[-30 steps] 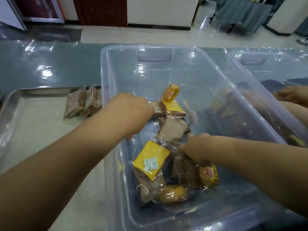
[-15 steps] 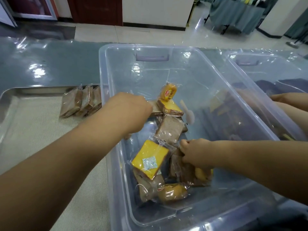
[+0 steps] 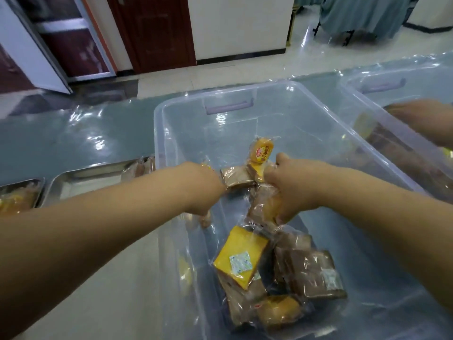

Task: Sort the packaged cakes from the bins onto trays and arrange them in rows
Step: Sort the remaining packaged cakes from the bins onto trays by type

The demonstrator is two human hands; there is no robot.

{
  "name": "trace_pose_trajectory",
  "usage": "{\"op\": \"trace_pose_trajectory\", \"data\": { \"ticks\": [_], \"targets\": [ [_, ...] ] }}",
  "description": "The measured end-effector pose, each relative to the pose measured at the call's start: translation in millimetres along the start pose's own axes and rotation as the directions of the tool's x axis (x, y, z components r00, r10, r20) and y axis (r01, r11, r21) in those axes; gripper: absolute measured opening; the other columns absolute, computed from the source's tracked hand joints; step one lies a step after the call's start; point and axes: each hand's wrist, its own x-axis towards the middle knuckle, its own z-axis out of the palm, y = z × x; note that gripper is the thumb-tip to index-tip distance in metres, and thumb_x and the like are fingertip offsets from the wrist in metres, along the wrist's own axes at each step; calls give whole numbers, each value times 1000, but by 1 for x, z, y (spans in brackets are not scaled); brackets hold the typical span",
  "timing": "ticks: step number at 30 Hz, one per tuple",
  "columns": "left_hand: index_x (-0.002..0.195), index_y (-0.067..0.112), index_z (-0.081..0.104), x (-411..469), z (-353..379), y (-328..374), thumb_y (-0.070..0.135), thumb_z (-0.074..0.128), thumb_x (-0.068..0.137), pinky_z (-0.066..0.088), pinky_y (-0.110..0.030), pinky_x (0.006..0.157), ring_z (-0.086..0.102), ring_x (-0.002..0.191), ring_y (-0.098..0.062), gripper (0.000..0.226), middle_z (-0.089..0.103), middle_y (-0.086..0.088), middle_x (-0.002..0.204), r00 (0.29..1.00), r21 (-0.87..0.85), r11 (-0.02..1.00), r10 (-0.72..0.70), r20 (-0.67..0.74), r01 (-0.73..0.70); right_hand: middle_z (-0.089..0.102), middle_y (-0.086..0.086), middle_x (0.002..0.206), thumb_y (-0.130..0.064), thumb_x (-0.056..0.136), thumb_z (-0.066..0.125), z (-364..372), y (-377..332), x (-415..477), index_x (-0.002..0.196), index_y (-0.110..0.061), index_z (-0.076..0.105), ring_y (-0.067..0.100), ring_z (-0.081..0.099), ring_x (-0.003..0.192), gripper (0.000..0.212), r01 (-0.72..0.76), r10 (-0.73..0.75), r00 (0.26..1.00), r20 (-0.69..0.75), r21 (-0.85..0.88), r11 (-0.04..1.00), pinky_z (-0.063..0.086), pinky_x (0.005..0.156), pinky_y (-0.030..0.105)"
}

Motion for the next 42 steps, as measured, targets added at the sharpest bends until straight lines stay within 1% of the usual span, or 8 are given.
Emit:
{"op": "trace_pose_trajectory", "data": {
  "ticks": [6,11,16,22,29,35,38,42],
  "targets": [
    [145,28,31,38,4,9,45,61,87,42,-43,96,42,128,-30,68,37,-5,146,955,329,922,111,275,-202,46,8,114,-49,64,79,12,11,6,122,-23,52,22,49,81,70,-27,27,999,-21,3,1000,41,65,29],
    [150,31,18,60,28,20,55,51,89,34,-53,103,27,137,-38,74,23,-11,153,859,300,906,117,498,-297,40,10,120,-47,62,82,23,17,10,134,-22,43,28,55,100,86,-72,72,997,23,-6,997,38,68,32],
    [127,18,56,74,29,15,50,42,96,43,-37,83,49,111,-27,47,56,-8,124,885,219,917,223,408,-332,40,10,119,-48,59,83,24,19,15,135,-25,43,28,57,99,89,-71,70,997,30,41,997,39,67,32],
    [134,11,42,71,15,17,42,50,94,35,-34,75,54,107,-29,52,54,-13,125,911,90,981,121,394,-169,39,9,122,-53,59,82,22,23,14,133,-25,45,27,57,98,87,-74,70,996,49,81,994,40,68,30],
    [117,8,60,83,1,3,57,55,85,40,-31,74,52,85,-24,58,57,-7,95,879,30,993,90,469,-117,38,8,120,-56,61,80,20,27,13,130,-25,46,23,44,78,82,-87,85,996,30,105,991,40,65,31],
    [121,13,52,109,-11,-30,37,79,72,43,-32,80,51,106,-30,61,41,-10,124,979,-9,998,60,196,-59,37,7,120,-57,63,77,21,32,15,133,-27,44,26,53,90,83,-100,96,995,36,145,984,41,66,31],
    [125,19,48,121,-2,-40,30,76,77,46,-43,94,45,111,-36,57,31,-12,131,980,23,1000,-1,199,-4,38,8,118,-56,65,76,23,33,17,133,-26,44,26,53,89,81,-101,97,995,39,155,983,42,67,31],
    [134,16,39,133,8,-37,31,77,77,47,-38,88,55,106,-37,70,29,-15,135,961,-22,999,-30,277,37,37,9,120,-55,63,77,26,32,20,132,-26,45,27,57,96,81,-98,92,995,40,168,981,42,67,32]
  ]
}}
